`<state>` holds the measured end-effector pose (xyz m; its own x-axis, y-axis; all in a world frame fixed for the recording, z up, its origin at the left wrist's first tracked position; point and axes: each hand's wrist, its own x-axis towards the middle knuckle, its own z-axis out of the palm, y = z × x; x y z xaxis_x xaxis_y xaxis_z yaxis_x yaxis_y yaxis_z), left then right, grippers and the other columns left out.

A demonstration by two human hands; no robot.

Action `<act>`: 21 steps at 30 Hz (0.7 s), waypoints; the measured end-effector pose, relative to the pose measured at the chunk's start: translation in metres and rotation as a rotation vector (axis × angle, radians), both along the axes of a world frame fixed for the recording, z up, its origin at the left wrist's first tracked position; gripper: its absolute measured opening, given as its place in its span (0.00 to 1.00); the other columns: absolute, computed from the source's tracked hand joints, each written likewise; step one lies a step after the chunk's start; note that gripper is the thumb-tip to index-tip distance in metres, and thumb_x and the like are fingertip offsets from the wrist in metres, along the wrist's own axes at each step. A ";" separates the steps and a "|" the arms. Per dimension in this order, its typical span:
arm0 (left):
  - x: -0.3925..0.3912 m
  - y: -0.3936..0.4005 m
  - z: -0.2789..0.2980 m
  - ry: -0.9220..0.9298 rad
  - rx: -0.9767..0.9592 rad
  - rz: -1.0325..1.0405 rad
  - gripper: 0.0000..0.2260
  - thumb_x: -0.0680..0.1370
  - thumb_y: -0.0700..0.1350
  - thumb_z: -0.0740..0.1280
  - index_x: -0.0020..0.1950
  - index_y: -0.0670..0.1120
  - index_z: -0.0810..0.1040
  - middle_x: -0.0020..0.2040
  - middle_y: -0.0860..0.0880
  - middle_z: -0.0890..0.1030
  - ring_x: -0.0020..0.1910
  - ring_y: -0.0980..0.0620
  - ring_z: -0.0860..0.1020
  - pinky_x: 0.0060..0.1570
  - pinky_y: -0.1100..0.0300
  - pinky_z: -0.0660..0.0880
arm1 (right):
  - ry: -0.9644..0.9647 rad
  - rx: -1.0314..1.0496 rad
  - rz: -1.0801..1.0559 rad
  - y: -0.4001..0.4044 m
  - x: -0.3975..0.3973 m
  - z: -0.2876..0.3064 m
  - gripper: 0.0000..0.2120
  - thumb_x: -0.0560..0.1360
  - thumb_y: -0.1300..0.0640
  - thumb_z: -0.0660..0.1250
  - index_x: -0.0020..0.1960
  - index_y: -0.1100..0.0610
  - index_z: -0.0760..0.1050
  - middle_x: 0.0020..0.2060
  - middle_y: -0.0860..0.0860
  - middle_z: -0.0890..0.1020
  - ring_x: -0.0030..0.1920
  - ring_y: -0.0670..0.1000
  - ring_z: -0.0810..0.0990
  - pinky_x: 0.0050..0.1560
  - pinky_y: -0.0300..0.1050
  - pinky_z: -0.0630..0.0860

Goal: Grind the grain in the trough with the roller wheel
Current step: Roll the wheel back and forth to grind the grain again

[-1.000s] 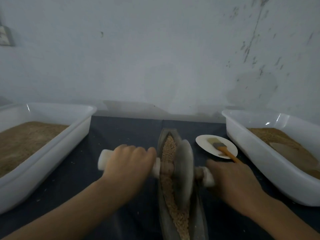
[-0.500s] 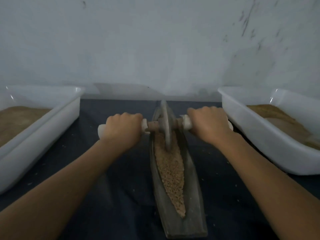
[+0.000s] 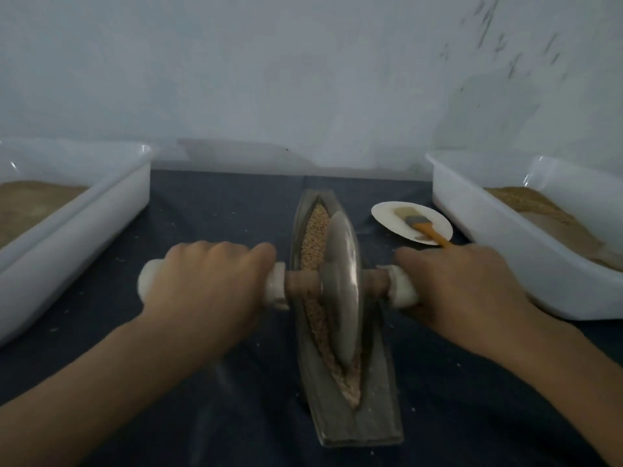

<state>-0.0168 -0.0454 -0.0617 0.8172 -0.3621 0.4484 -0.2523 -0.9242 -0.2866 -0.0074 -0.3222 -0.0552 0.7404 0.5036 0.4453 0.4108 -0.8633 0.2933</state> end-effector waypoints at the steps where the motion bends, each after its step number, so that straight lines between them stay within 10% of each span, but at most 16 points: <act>1: 0.014 -0.004 0.000 0.015 0.008 0.064 0.16 0.70 0.53 0.69 0.39 0.54 0.61 0.30 0.55 0.66 0.29 0.51 0.69 0.31 0.58 0.61 | -0.005 -0.032 -0.040 0.004 0.013 -0.002 0.19 0.58 0.49 0.78 0.36 0.51 0.69 0.27 0.49 0.74 0.25 0.54 0.74 0.24 0.44 0.65; 11: 0.094 -0.030 0.020 -0.072 0.060 0.107 0.11 0.74 0.46 0.67 0.44 0.50 0.63 0.43 0.50 0.79 0.42 0.46 0.79 0.35 0.55 0.62 | 0.157 0.162 -0.223 0.016 0.096 -0.018 0.09 0.73 0.48 0.66 0.47 0.50 0.69 0.41 0.51 0.78 0.43 0.56 0.78 0.38 0.47 0.66; 16: 0.019 -0.010 0.007 -0.040 0.058 -0.048 0.18 0.66 0.46 0.74 0.42 0.51 0.64 0.37 0.52 0.77 0.34 0.48 0.77 0.33 0.57 0.62 | -0.026 -0.006 -0.062 0.003 0.015 -0.008 0.21 0.57 0.51 0.79 0.36 0.51 0.67 0.26 0.48 0.74 0.23 0.51 0.71 0.23 0.37 0.54; 21: -0.013 0.008 0.001 -0.078 -0.048 -0.156 0.21 0.54 0.40 0.78 0.35 0.48 0.67 0.25 0.51 0.68 0.20 0.47 0.68 0.27 0.60 0.59 | -0.007 0.014 0.043 -0.002 -0.007 -0.004 0.22 0.51 0.52 0.81 0.34 0.52 0.68 0.23 0.47 0.71 0.20 0.48 0.65 0.17 0.40 0.63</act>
<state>-0.0301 -0.0378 -0.0604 0.7149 -0.4587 0.5277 -0.3727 -0.8886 -0.2675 -0.0141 -0.3245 -0.0597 0.7148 0.5283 0.4582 0.4454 -0.8491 0.2841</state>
